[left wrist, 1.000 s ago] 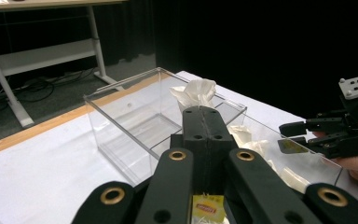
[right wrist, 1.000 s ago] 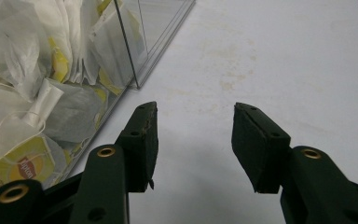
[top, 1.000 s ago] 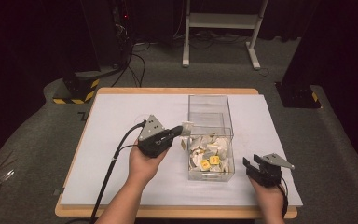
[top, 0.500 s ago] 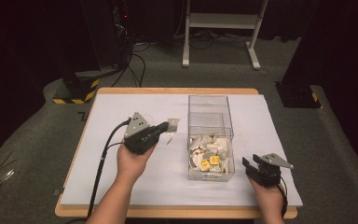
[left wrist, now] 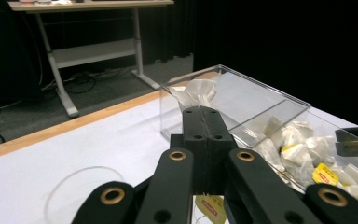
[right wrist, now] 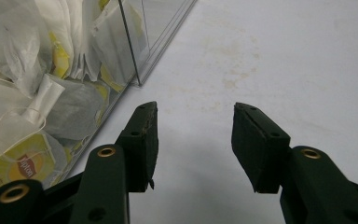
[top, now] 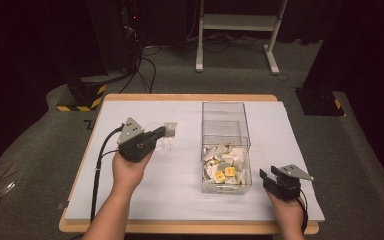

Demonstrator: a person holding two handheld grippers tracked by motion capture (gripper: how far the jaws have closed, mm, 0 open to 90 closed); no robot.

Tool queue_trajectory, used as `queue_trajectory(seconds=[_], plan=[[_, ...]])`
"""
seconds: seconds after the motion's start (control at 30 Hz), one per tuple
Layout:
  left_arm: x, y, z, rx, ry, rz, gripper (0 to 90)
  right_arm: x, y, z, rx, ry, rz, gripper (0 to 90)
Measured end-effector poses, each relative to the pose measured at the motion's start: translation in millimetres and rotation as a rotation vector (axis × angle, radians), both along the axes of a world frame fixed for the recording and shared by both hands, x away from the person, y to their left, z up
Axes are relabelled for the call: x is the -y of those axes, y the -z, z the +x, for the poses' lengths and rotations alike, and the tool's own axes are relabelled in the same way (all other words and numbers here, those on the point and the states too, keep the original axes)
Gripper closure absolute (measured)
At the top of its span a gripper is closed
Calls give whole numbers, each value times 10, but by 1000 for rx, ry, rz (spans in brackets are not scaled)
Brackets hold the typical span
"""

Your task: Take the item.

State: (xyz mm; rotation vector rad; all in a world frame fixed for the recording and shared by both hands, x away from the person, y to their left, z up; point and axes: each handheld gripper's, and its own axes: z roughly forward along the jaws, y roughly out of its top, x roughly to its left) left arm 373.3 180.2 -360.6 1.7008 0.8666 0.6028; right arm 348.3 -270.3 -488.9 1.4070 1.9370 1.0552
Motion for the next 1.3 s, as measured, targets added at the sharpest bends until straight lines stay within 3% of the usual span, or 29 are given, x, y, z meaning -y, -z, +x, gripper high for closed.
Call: queue_trajectory(seconds=[0.5,1.03,1.3], plan=[[-310,-53,155,5,-83,-10,900,21,-20,-10,9,5,7,514],[-410,-51,430,3,-137,17,900,36,-31,-20,12,7,17,514],[-418,6,534,-19,-160,39,900,35,-30,-26,16,6,18,514]])
